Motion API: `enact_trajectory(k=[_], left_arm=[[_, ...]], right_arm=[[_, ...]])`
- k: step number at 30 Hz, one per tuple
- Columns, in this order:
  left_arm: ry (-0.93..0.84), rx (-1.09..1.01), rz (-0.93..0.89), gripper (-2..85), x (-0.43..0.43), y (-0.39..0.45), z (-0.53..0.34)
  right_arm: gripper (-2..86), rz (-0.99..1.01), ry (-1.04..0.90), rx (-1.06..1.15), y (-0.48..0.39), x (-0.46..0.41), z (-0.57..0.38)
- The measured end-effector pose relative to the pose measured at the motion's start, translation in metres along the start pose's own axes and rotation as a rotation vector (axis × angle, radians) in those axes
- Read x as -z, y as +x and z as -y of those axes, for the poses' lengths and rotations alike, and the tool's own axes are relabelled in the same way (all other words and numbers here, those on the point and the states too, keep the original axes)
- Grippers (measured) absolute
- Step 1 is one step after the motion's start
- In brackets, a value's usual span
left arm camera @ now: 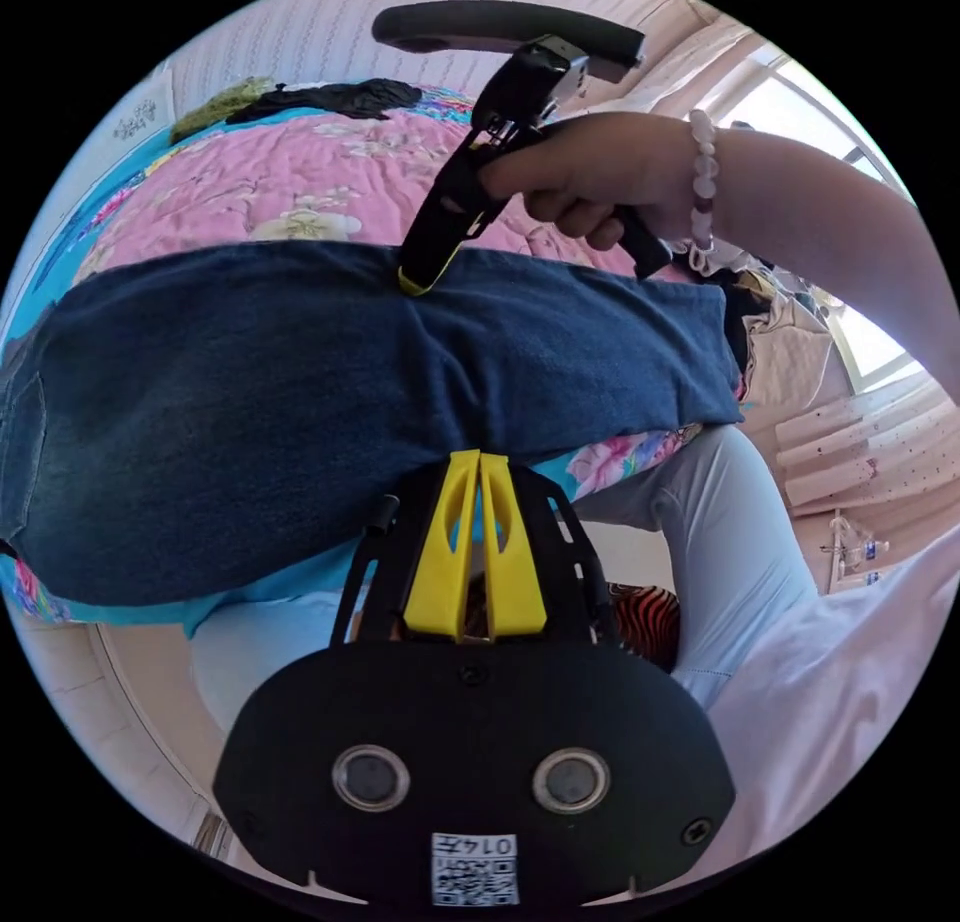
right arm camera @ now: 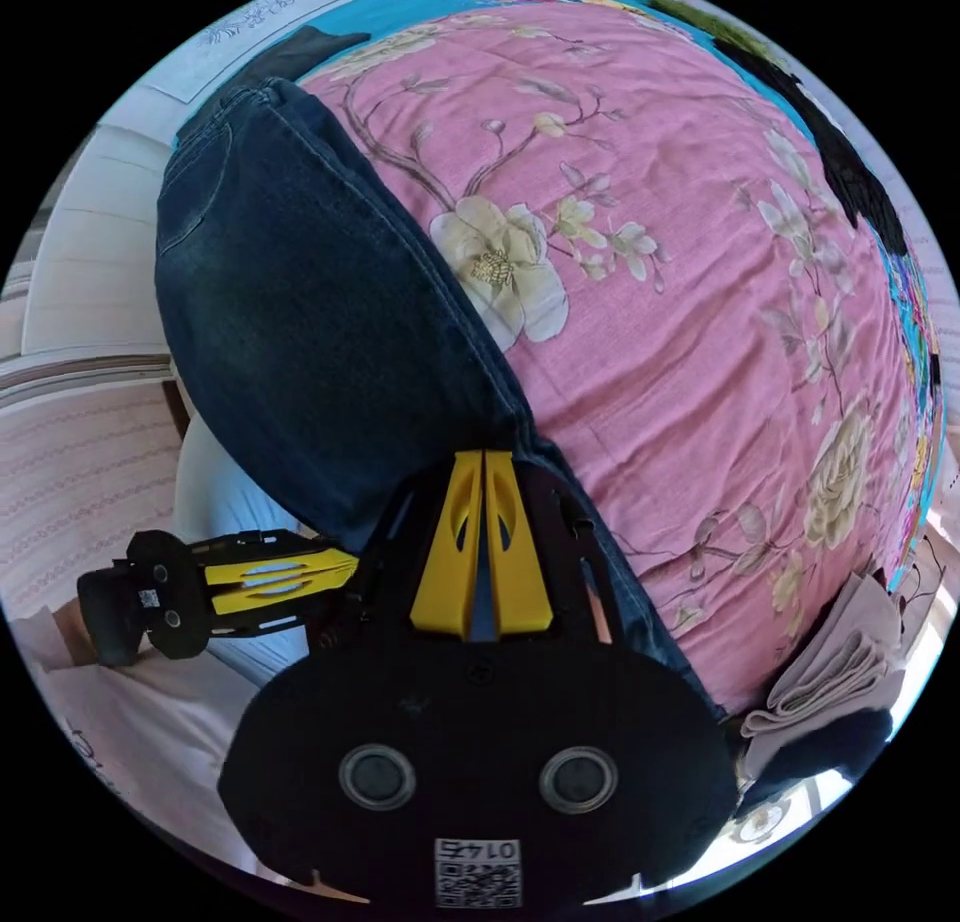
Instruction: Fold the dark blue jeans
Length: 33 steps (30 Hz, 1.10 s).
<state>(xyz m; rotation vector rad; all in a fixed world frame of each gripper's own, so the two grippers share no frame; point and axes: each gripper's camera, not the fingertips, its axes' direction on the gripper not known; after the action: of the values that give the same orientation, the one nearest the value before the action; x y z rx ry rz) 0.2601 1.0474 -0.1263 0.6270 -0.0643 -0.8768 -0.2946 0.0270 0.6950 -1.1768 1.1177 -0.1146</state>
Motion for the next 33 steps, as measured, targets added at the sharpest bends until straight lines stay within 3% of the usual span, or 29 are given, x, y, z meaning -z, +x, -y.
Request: enact_trajectory(k=[4, 8, 14, 18, 19, 24, 27, 30, 33], left_arm=[[0.115, 0.019, 0.071, -1.0, 0.011, 0.005, 0.019], [0.048, 0.043, 0.114, -1.0, -0.028, -0.004, 0.040], [0.033, 0.002, 0.104, -1.0, -0.030, 0.005, 0.040], [0.145, 0.063, 0.128, -1.0, -0.023, 0.003, 0.057], [0.027, 0.062, 0.144, -1.0, -0.047, -0.002, 0.064], [0.048, 0.004, 0.149, -1.0, -0.058, 0.008, 0.062], [-0.013, 0.013, 0.055, -1.0, -0.048, 0.015, 0.055], [-0.046, -0.052, 0.105, -1.0, -0.065, 0.034, 0.040], [0.028, -0.092, 0.152, -1.0, -0.077, 0.046, 0.031]], right_arm=[[-0.5, -0.014, 0.055, 0.060, -0.009, 0.034, 0.026], [-0.5, -0.072, -0.024, 0.037, -0.015, 0.018, 0.067], [-0.6, 0.025, -0.056, -0.040, 0.002, 0.021, 0.102], [-0.6, -0.010, -0.080, -0.009, -0.002, 0.017, 0.118], [-0.6, -0.014, -0.082, -0.007, -0.003, 0.017, 0.120], [-0.7, -0.026, -0.108, -0.008, -0.002, 0.003, 0.129], [-0.8, -0.027, -0.144, -0.008, -0.001, -0.008, 0.133], [-0.9, -0.068, -0.179, 0.028, -0.006, -0.023, 0.133], [-0.9, -0.070, -0.204, 0.029, -0.004, -0.040, 0.127]])
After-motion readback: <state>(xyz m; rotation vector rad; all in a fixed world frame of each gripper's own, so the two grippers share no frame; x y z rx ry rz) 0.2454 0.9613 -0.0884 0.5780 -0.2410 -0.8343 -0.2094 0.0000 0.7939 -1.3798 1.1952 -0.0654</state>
